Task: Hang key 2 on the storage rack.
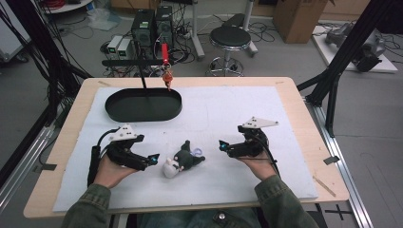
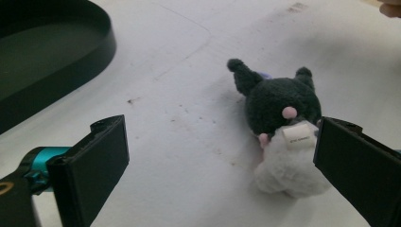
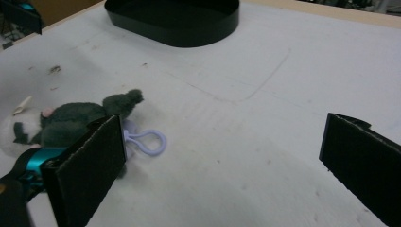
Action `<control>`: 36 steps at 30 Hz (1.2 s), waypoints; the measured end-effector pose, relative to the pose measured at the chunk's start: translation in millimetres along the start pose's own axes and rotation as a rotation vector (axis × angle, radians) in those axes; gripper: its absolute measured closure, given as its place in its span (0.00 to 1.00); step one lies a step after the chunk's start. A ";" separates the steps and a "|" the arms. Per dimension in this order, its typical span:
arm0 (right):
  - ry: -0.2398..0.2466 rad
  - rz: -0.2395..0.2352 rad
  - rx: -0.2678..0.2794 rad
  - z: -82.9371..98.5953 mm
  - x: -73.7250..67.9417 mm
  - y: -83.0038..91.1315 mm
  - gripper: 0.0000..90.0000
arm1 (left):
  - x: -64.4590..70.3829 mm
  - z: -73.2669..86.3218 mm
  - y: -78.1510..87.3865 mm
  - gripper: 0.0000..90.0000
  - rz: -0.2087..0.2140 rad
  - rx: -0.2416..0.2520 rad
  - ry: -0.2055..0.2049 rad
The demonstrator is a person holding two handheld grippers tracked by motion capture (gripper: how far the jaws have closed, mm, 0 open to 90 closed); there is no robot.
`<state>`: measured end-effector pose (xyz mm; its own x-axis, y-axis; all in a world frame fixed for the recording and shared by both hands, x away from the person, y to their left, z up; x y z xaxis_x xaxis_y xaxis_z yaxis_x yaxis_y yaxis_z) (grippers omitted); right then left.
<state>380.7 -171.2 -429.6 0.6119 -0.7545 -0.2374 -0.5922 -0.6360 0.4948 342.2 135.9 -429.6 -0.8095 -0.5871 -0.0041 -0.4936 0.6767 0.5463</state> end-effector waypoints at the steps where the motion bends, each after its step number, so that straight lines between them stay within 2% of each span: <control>1: -0.006 0.007 0.007 1.5 3.2 2.7 0.00 | 2.1 -1.4 -3.4 0.05 0.009 -0.007 -0.007; 3: -0.009 0.012 0.018 4.2 8.8 8.1 0.01 | 4.4 -2.7 -6.7 0.05 0.013 -0.017 -0.013; 4: -0.004 0.018 0.024 5.2 12.3 10.7 0.00 | 7.3 -4.9 -13.1 0.05 0.021 -0.041 -0.030; 8: -0.029 0.052 0.056 8.6 24.1 24.2 0.00 | 11.3 -7.5 -23.0 0.05 0.035 -0.069 -0.045; 9: -0.030 0.060 0.070 9.3 27.7 27.8 0.00 | 12.8 -7.6 -28.8 0.05 0.044 -0.096 -0.055; 18: -0.048 0.086 0.118 23.8 49.3 51.2 0.00 | 23.7 -11.1 -46.1 0.05 0.095 -0.170 -0.067; 23: -0.068 0.084 0.132 30.1 54.3 62.4 0.01 | 30.0 -11.0 -56.6 0.05 0.124 -0.215 -0.067; 25: -0.060 0.091 0.132 32.4 56.0 66.8 0.01 | 32.2 -10.3 -61.0 0.05 0.134 -0.238 -0.069; 31: -0.075 0.099 0.156 35.1 58.9 78.2 0.01 | 37.2 -10.2 -69.4 0.05 0.136 -0.276 -0.089; 34: -0.079 0.103 0.157 39.5 61.9 84.6 0.00 | 40.5 -6.6 -77.1 0.05 0.118 -0.350 -0.118; 36: -0.089 0.101 0.146 43.9 63.6 86.3 0.00 | 43.1 -4.1 -82.3 0.05 0.121 -0.384 -0.127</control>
<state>345.5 -281.2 -438.6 0.5008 -0.8229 -0.2684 -0.7221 -0.5681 0.3946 349.2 53.1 -471.3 -0.8989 -0.4380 -0.0112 -0.2581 0.5088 0.8213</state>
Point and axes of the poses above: each handheld gripper's, and its own axes: y roughly backward along the jaws, z roughly out of its underside, x roughly to its right, the point moved 7 cm from there along -y, roughly forward along the jaws, and after that the axes turned 7 degrees about -y, right-handed, at the moved point
